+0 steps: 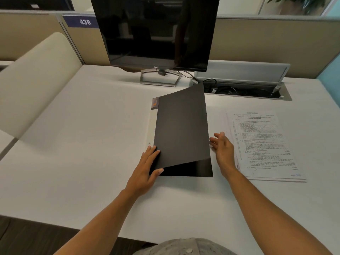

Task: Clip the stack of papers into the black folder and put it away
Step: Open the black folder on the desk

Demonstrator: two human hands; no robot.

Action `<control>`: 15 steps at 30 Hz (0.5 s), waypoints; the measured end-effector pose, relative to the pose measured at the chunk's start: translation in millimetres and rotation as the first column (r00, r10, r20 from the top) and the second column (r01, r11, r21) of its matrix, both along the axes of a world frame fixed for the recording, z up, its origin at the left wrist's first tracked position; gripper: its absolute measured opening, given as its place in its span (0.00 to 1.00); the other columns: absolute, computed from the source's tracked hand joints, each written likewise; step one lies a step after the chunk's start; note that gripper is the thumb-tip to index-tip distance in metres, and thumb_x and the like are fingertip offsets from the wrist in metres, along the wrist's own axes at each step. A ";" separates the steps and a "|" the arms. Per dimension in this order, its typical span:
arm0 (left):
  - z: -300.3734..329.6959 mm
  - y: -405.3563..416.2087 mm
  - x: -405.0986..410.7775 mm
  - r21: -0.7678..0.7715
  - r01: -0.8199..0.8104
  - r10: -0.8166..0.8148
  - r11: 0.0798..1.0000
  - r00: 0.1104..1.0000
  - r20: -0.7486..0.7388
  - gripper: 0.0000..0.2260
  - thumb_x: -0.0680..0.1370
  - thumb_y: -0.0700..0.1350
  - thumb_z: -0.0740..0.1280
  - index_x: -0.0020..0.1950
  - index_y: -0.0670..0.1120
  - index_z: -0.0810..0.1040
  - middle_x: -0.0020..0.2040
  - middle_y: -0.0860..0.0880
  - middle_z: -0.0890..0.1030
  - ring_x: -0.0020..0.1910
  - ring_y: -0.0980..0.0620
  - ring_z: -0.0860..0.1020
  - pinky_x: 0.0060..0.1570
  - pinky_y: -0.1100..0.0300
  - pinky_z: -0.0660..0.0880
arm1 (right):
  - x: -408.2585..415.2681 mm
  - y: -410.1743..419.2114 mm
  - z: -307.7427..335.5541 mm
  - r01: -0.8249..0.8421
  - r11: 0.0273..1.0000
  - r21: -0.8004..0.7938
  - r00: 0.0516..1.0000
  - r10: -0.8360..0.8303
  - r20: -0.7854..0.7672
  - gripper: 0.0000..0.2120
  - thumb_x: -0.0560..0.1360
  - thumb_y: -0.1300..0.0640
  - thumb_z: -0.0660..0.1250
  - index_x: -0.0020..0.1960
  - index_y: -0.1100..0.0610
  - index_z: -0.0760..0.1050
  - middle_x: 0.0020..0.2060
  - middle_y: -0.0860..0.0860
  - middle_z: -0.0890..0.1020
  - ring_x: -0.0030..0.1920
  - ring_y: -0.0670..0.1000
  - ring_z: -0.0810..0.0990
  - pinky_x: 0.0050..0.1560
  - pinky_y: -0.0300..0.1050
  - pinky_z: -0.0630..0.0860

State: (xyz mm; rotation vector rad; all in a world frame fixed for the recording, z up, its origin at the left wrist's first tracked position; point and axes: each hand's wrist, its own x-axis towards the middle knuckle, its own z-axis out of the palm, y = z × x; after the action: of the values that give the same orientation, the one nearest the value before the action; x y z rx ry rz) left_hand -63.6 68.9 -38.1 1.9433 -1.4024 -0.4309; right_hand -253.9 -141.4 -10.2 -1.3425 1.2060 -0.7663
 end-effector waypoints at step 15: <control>9.1 11.1 -19.9 -0.098 -0.557 0.505 0.825 0.803 -0.317 0.17 0.82 0.49 0.51 0.53 0.41 0.76 0.45 0.48 0.78 0.44 0.51 0.76 0.49 0.55 0.75 | 23.2 24.6 -40.6 -0.633 0.728 -0.263 0.615 0.267 -0.742 0.35 0.78 0.39 0.56 0.78 0.55 0.49 0.78 0.53 0.54 0.78 0.54 0.51 0.77 0.51 0.46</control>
State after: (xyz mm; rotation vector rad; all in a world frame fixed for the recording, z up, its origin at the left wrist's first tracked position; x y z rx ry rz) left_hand -83.5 80.0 -29.0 1.9280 -0.6408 -0.2736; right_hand -230.6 -116.8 -50.8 -2.4186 1.1031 -0.1818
